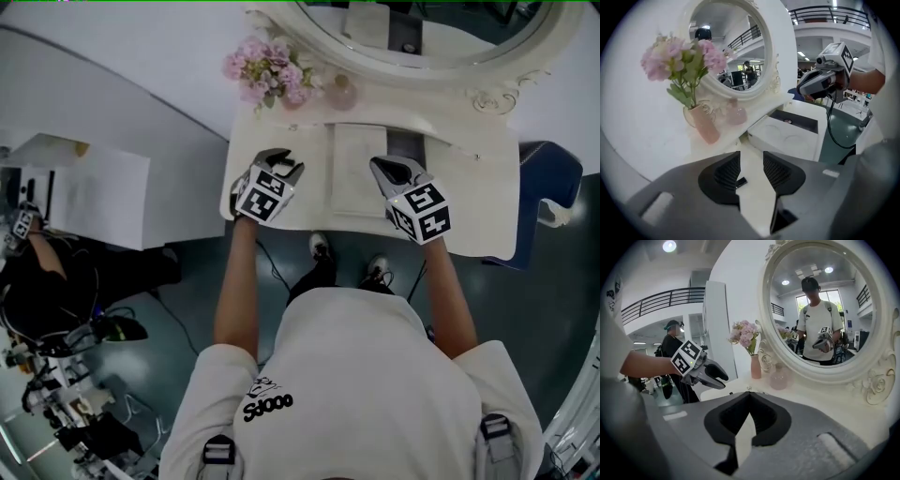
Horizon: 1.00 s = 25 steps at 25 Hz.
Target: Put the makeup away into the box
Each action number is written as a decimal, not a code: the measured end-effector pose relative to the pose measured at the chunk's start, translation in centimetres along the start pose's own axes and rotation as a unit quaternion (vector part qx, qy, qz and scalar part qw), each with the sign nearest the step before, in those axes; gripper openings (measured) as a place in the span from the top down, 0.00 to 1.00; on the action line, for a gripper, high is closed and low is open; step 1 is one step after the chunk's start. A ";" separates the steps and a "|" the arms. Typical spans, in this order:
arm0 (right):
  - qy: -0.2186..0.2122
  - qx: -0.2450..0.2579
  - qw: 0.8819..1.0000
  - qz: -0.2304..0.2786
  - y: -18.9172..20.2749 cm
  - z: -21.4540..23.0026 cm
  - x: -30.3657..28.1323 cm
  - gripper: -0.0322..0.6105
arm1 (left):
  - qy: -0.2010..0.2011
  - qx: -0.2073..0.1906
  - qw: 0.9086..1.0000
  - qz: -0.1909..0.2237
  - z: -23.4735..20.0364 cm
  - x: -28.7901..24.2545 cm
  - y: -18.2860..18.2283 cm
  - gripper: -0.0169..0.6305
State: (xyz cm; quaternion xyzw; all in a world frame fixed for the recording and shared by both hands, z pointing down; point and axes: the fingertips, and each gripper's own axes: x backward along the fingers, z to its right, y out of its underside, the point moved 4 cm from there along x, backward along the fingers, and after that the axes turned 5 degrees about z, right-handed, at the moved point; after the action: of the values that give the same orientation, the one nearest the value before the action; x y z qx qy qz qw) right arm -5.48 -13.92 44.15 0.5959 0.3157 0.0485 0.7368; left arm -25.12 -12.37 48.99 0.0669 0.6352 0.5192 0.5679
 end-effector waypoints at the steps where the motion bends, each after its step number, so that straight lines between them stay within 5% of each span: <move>1: -0.002 0.001 1.000 -0.004 -0.2 -0.3 -1.0 0.95 | 0.001 0.001 1.000 -0.004 -0.8 0.0 0.7 0.71; 10: -0.001 -0.007 0.999 -0.044 -0.4 -2.1 -8.9 0.95 | 0.083 -0.016 0.995 -0.053 -4.7 -3.6 7.3 0.69; 20: 0.039 -0.023 0.997 -0.064 0.2 -2.4 -11.8 0.95 | 0.167 -0.141 0.967 -0.128 -5.6 -8.7 12.2 0.65; 25: 0.056 -0.041 0.995 -0.070 1.2 -2.1 -10.7 0.95 | 0.192 -0.135 0.964 -0.126 -4.7 -8.5 12.6 0.75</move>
State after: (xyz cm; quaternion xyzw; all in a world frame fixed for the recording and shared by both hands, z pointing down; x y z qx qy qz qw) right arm -14.74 -16.55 49.41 0.5381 0.3952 0.0431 0.7432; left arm -32.26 -15.22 62.92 -0.1917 0.6594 0.5274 0.5003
